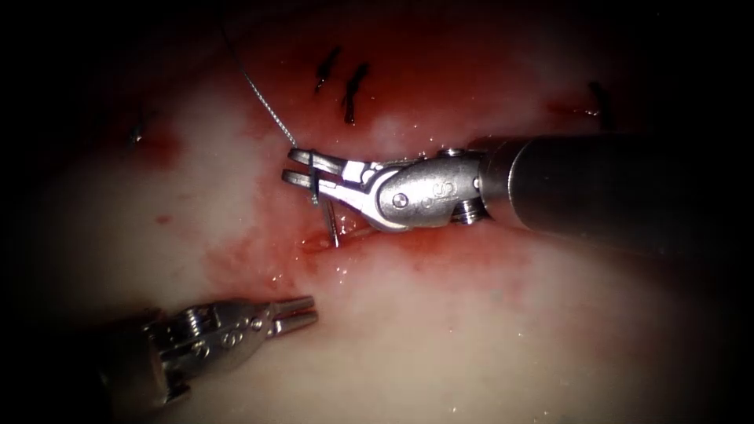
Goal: Wound Closure
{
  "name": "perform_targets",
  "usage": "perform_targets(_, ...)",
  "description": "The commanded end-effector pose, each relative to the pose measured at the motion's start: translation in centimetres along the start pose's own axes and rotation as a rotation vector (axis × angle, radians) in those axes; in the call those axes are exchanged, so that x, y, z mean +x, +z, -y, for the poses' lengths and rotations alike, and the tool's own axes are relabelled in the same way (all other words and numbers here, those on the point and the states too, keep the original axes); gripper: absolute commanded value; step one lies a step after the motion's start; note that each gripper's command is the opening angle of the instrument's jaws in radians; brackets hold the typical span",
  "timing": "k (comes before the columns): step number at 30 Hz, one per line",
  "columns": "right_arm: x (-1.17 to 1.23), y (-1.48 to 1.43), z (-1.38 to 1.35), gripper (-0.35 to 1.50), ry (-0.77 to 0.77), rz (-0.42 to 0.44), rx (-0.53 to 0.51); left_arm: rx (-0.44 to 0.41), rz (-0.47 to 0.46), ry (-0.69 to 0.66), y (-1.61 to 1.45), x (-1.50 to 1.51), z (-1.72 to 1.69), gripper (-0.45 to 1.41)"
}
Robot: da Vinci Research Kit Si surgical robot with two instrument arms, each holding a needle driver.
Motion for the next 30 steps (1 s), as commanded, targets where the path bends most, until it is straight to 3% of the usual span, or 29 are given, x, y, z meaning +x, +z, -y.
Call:
perform_targets(1,-0.04,0.06,0.05,-0.35,0.0,-0.002,0.005,-0.002,0.0,0.0,0.09,0.0,-0.02,0.21)
perform_targets(22,-0.11,0.07,0.02,-0.35,0.137,0.031,-0.032,-0.031,-0.036,0.03,0.37,0.38,-0.34,0.19)
perform_targets(30,-0.11,0.05,0.0,-0.35,0.178,0.03,-0.02,-0.02,-0.028,0.057,0.34,0.06,-0.09,0.17)
